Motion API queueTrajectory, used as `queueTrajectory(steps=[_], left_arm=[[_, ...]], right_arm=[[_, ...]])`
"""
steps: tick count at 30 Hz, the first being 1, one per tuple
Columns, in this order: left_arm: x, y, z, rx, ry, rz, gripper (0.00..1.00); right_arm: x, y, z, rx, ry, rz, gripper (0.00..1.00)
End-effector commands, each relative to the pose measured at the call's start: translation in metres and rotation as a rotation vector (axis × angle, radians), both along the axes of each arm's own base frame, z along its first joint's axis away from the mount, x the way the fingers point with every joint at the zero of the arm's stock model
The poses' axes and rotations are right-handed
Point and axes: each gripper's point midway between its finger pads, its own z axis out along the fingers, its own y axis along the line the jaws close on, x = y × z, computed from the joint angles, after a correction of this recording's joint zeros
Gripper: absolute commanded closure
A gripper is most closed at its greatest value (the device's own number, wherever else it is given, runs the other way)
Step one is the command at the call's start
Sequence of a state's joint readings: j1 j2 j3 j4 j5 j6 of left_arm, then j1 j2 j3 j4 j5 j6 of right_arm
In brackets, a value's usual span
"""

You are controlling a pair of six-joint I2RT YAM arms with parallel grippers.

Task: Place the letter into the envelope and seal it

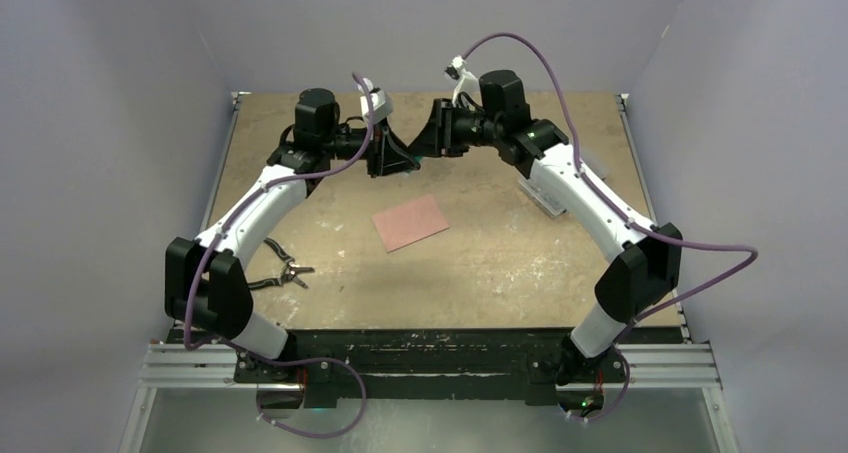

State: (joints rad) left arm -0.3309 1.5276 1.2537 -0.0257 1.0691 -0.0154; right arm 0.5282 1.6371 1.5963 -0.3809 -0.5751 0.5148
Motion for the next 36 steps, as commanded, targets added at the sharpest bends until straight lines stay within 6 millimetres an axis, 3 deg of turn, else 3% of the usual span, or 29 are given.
queueTrajectory(steps=[1, 4, 7, 10, 14, 20, 22, 25, 27, 30, 36], left_arm=[[0.000, -0.002, 0.052, -0.027, -0.278, -0.018, 1.00], [0.002, -0.001, 0.054, -0.022, -0.296, -0.005, 1.00], [0.003, 0.002, 0.047, 0.003, -0.275, 0.008, 1.00], [0.006, 0.005, 0.044, 0.024, -0.279, 0.023, 1.00], [0.012, 0.008, 0.042, 0.046, -0.282, 0.071, 1.00], [0.025, 0.012, 0.059, -0.005, -0.254, 0.191, 1.00], [0.027, 0.013, 0.064, -0.025, -0.250, 0.219, 0.87], [0.028, 0.015, 0.062, -0.038, -0.216, 0.253, 0.56], [0.027, 0.016, 0.057, -0.036, -0.196, 0.262, 0.47], [0.021, 0.015, 0.053, -0.040, -0.166, 0.238, 0.41], [0.007, 0.010, 0.043, -0.041, -0.117, 0.145, 0.40]], right_arm=[[-0.016, 0.021, 0.018, 0.028, 0.090, -0.009, 0.53], [-0.014, 0.017, 0.021, 0.027, 0.087, -0.044, 0.42], [-0.016, 0.017, 0.025, 0.043, 0.098, -0.044, 0.46], [-0.019, 0.017, 0.029, 0.054, 0.108, -0.038, 0.57], [-0.025, 0.017, 0.024, 0.055, 0.145, -0.017, 0.79], [-0.027, 0.017, 0.028, 0.104, 0.156, -0.023, 1.00], [-0.027, 0.017, 0.038, 0.163, 0.136, -0.023, 1.00], [-0.026, 0.014, 0.052, 0.247, 0.111, -0.026, 1.00], [-0.026, 0.011, 0.059, 0.294, 0.102, -0.025, 1.00], [-0.027, 0.007, 0.059, 0.315, 0.108, -0.011, 1.00], [-0.032, 0.003, 0.061, 0.357, 0.115, 0.030, 1.00]])
